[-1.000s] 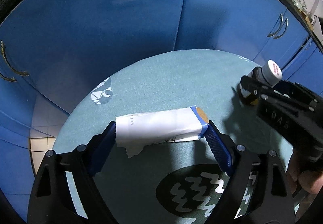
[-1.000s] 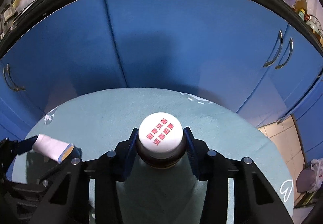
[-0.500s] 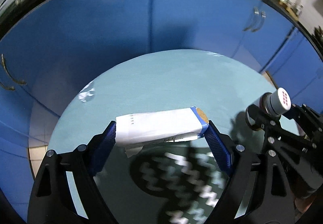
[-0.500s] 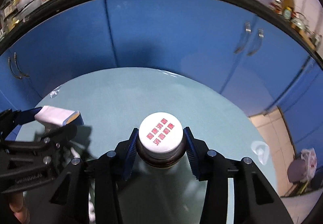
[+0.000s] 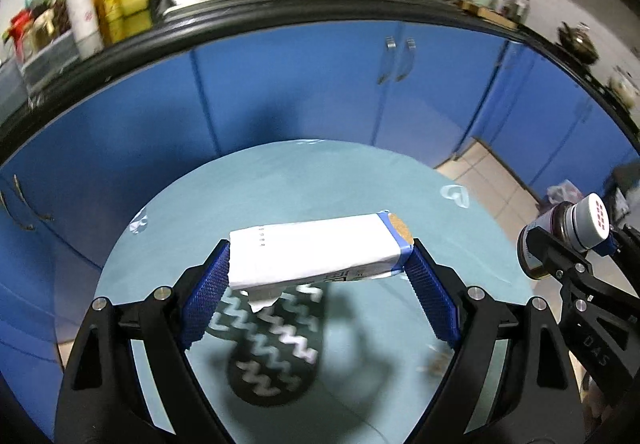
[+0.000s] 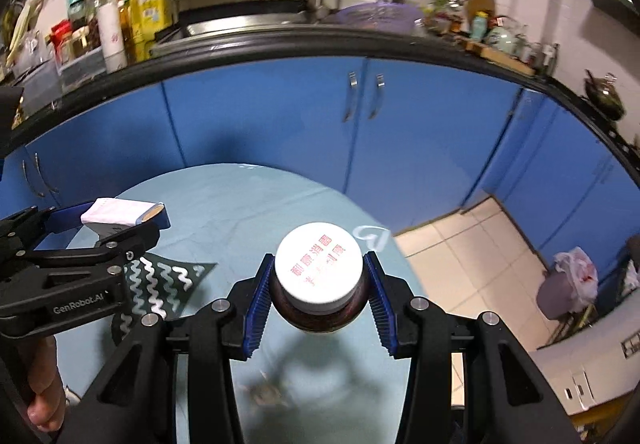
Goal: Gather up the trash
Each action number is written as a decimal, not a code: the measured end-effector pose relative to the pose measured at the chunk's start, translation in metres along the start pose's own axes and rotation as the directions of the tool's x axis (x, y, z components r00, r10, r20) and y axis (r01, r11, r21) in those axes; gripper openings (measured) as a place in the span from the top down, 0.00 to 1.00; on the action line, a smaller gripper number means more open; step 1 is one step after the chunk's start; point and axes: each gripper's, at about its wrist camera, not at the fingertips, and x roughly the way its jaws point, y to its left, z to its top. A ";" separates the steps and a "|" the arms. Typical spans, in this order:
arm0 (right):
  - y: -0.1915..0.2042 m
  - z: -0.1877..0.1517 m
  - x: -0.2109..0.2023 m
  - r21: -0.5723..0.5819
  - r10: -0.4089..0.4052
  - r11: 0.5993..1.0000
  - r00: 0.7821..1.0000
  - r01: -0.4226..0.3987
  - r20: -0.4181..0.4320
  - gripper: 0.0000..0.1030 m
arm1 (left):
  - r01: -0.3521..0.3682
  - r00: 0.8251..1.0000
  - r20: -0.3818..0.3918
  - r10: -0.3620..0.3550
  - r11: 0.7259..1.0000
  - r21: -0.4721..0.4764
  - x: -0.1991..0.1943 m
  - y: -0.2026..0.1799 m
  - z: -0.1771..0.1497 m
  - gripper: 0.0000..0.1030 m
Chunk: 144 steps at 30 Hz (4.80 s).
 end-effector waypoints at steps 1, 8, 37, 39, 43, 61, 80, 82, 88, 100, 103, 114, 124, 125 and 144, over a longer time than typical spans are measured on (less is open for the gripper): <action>-0.005 -0.002 -0.009 0.006 -0.007 1.000 1.000 0.007 0.011 0.58 | 0.005 1.000 0.004 -0.005 1.000 0.012 0.000 -0.006 -0.001 0.18; -0.036 -0.018 -0.059 0.051 -0.051 0.998 0.997 0.048 0.064 0.58 | 0.046 0.998 0.042 -0.050 0.994 0.102 -0.032 -0.064 -0.006 0.18; -0.163 -0.113 -0.161 0.280 -0.222 0.942 0.970 0.188 0.095 0.58 | 0.152 0.980 0.059 -0.189 0.911 0.383 -0.085 -0.246 -0.046 0.18; -0.169 -0.119 -0.165 0.290 -0.230 0.937 0.969 0.195 0.093 0.58 | 0.156 0.980 0.056 -0.192 0.907 0.391 -0.086 -0.254 -0.047 0.18; -0.178 -0.128 -0.172 0.310 -0.246 0.928 0.965 0.208 0.089 0.58 | 0.163 0.978 0.052 -0.201 0.897 0.410 -0.088 -0.268 -0.052 0.18; -0.218 -0.163 -0.183 0.385 -0.276 0.893 0.959 0.231 0.063 0.58 | 0.173 0.976 0.032 -0.213 0.862 0.476 -0.091 -0.313 -0.071 0.18; -0.252 -0.182 -0.188 0.447 -0.302 0.858 0.953 0.253 0.040 0.58 | 0.230 0.972 -0.069 -0.226 0.832 0.505 -0.076 -0.345 -0.078 0.16; -0.254 -0.182 -0.188 0.447 -0.301 0.858 0.953 0.253 0.038 0.58 | 0.226 0.973 -0.074 -0.219 0.835 0.503 -0.074 -0.346 -0.078 0.15; -0.256 -0.183 -0.187 0.450 -0.295 0.858 0.955 0.248 0.036 0.58 | 0.229 0.973 -0.082 -0.218 0.840 0.491 -0.072 -0.345 -0.076 0.10; -0.246 -0.175 -0.178 0.434 -0.258 0.875 0.965 0.216 0.041 0.58 | 0.209 0.977 -0.056 -0.206 0.866 0.454 -0.077 -0.323 -0.065 0.09; -0.241 -0.171 -0.177 0.424 -0.251 0.881 0.967 0.209 0.044 0.58 | 0.203 0.978 -0.052 -0.201 0.873 0.444 -0.077 -0.317 -0.063 0.09; -0.224 -0.154 -0.172 0.392 -0.230 0.901 0.971 0.187 0.064 0.58 | 0.196 0.980 -0.040 -0.197 0.894 0.403 -0.077 -0.292 -0.054 0.09; -0.217 -0.147 -0.172 0.381 -0.259 0.901 0.963 0.210 0.081 0.25 | 0.200 0.979 -0.038 -0.201 0.901 0.385 -0.076 -0.281 -0.051 0.09; -0.215 -0.146 -0.174 0.378 -0.268 0.900 0.959 0.215 0.091 0.23 | 0.200 0.979 -0.037 -0.202 0.901 0.384 -0.076 -0.280 -0.051 0.09; -0.216 -0.141 -0.176 0.383 -0.289 0.893 0.953 0.236 0.087 0.19 | 0.200 0.979 -0.032 -0.203 0.904 0.377 -0.077 -0.275 -0.047 0.09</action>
